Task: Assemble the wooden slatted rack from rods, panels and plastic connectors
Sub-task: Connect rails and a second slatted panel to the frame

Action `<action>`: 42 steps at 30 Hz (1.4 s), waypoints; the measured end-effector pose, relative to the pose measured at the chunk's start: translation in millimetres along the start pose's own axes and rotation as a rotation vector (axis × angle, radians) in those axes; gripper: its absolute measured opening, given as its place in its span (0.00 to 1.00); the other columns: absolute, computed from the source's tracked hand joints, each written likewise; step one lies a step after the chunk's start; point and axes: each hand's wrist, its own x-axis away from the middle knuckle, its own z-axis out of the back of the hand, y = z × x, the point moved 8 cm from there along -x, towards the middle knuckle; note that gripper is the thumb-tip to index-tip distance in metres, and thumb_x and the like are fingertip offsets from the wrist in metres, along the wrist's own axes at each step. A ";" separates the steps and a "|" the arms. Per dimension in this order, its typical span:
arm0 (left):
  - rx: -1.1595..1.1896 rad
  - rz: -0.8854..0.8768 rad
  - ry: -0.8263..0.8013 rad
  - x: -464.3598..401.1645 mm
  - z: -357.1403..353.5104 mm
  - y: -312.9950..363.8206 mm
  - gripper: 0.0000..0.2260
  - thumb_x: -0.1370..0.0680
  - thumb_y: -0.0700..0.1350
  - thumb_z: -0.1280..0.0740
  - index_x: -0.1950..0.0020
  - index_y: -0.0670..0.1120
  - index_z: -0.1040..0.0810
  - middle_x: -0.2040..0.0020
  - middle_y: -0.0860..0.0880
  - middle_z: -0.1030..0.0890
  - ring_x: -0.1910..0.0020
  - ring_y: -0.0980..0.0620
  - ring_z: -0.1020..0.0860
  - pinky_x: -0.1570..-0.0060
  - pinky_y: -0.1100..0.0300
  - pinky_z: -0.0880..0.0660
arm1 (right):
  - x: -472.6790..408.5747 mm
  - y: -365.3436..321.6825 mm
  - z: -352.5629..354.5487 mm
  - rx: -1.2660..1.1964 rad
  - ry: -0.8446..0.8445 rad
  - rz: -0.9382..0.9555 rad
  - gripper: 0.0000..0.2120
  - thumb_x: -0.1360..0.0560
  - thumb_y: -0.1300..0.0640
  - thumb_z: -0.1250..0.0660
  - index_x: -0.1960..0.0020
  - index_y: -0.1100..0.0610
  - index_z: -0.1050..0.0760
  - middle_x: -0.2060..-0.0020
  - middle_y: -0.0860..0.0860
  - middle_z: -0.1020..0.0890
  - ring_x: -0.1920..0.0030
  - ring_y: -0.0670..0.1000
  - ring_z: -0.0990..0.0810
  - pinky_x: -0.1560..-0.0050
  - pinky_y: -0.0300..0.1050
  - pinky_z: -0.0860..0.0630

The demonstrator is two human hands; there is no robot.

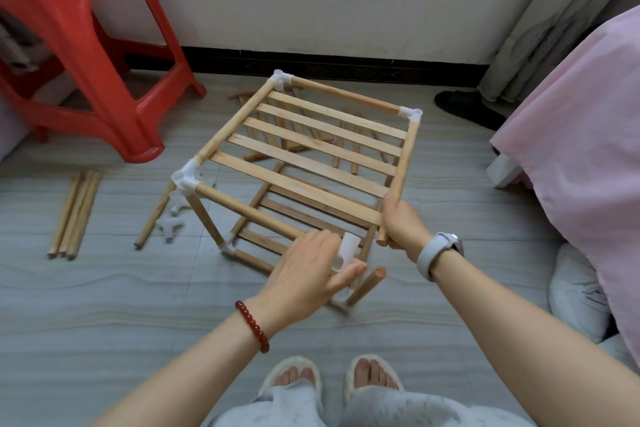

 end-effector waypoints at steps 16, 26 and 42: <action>0.335 -0.020 -0.135 -27.7 7.3 17.0 0.10 0.24 0.47 0.33 0.45 0.46 0.21 0.54 0.51 0.19 0.56 0.55 0.23 0.55 0.58 0.26 | 122.7 -36.7 11.9 0.527 -0.087 0.946 0.18 0.24 0.56 0.35 0.35 0.51 0.31 0.45 0.48 0.30 0.57 0.46 0.27 0.56 0.43 0.25; -0.184 -0.073 -0.260 -13.1 -16.2 -8.8 0.15 0.22 0.53 0.38 0.36 0.55 0.28 0.43 0.56 0.24 0.39 0.54 0.30 0.30 0.50 0.47 | 103.4 6.4 26.1 0.404 0.033 0.744 0.10 0.24 0.57 0.34 0.44 0.53 0.29 0.66 0.44 0.28 0.67 0.43 0.30 0.64 0.38 0.35; -0.043 -0.081 0.019 -25.2 -9.4 7.6 0.11 0.24 0.51 0.33 0.43 0.52 0.21 0.52 0.55 0.19 0.50 0.54 0.24 0.55 0.59 0.43 | 126.6 6.7 24.8 0.438 0.230 0.848 0.11 0.30 0.65 0.28 0.49 0.62 0.23 0.67 0.50 0.25 0.69 0.49 0.30 0.69 0.43 0.32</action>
